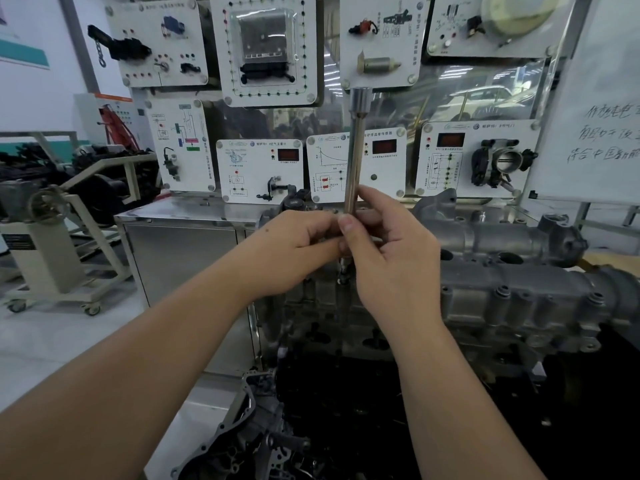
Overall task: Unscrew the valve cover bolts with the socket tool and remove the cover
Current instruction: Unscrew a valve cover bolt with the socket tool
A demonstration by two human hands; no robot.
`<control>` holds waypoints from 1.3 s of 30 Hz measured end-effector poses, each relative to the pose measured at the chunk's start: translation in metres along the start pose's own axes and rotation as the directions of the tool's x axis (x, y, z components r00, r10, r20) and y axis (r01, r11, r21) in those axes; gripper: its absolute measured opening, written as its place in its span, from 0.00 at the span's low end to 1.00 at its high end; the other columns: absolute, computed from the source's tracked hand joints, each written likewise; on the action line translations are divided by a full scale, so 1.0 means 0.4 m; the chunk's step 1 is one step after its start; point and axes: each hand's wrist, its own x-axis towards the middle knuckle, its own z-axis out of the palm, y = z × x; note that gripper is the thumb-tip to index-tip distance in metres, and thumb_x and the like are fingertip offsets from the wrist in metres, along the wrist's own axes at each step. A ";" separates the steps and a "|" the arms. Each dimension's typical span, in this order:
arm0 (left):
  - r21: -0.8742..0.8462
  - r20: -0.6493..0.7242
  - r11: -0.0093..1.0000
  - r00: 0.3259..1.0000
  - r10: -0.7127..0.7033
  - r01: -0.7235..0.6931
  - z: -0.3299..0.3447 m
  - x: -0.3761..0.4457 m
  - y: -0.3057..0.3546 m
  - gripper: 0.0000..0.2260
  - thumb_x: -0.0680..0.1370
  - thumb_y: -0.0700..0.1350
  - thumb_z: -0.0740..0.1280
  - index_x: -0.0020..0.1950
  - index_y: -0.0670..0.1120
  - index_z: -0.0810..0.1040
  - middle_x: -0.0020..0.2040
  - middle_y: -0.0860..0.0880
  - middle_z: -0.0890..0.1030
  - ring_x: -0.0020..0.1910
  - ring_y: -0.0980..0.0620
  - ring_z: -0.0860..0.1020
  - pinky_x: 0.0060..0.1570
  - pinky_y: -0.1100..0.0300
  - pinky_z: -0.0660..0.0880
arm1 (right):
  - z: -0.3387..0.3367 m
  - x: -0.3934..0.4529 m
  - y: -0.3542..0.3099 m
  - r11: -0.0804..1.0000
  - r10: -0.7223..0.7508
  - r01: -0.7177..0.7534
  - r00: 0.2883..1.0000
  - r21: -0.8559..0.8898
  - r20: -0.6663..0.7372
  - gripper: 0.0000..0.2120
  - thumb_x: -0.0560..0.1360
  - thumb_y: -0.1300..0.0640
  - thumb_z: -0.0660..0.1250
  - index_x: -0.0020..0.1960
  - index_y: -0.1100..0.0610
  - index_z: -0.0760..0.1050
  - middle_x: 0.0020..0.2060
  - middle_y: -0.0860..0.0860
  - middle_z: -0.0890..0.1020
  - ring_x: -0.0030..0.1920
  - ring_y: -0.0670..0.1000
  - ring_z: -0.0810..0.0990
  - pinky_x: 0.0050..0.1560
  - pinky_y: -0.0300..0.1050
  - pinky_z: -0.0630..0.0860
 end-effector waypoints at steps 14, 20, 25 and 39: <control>0.010 -0.028 1.000 0.999 -0.025 0.026 0.003 0.003 0.001 0.08 0.79 0.48 0.70 0.57 0.56 0.82 0.48 0.55 0.85 0.47 0.43 0.83 0.50 0.46 0.79 | 0.007 0.002 -0.004 0.992 -0.084 0.078 0.995 -0.099 -0.061 0.11 0.76 0.55 0.74 0.58 0.53 0.84 0.44 0.41 0.79 0.48 0.34 0.76 0.50 0.26 0.70; 0.001 -0.053 1.000 0.998 -0.021 0.021 0.008 0.005 -0.001 0.11 0.79 0.47 0.69 0.61 0.54 0.82 0.49 0.58 0.85 0.45 0.54 0.82 0.48 0.55 0.79 | 0.017 0.001 -0.008 1.000 -0.024 0.023 0.998 -0.016 -0.064 0.09 0.77 0.54 0.72 0.57 0.51 0.83 0.45 0.40 0.83 0.49 0.44 0.82 0.53 0.50 0.81; -0.041 -0.014 0.999 1.000 0.000 -0.001 0.003 -0.003 0.005 0.08 0.84 0.45 0.65 0.53 0.59 0.80 0.38 0.60 0.82 0.33 0.64 0.78 0.34 0.71 0.73 | 0.009 -0.003 -0.002 0.999 -0.042 0.042 0.997 -0.015 -0.067 0.12 0.78 0.56 0.72 0.62 0.50 0.79 0.44 0.33 0.79 0.48 0.30 0.79 0.48 0.25 0.74; -0.009 -0.003 0.998 0.998 0.059 -0.059 0.001 -0.004 0.009 0.13 0.83 0.46 0.66 0.50 0.66 0.80 0.40 0.63 0.82 0.38 0.63 0.80 0.39 0.70 0.74 | 0.008 0.001 -0.005 0.990 -0.100 0.095 0.994 -0.102 -0.038 0.13 0.80 0.54 0.69 0.63 0.53 0.82 0.47 0.40 0.81 0.51 0.40 0.80 0.54 0.33 0.76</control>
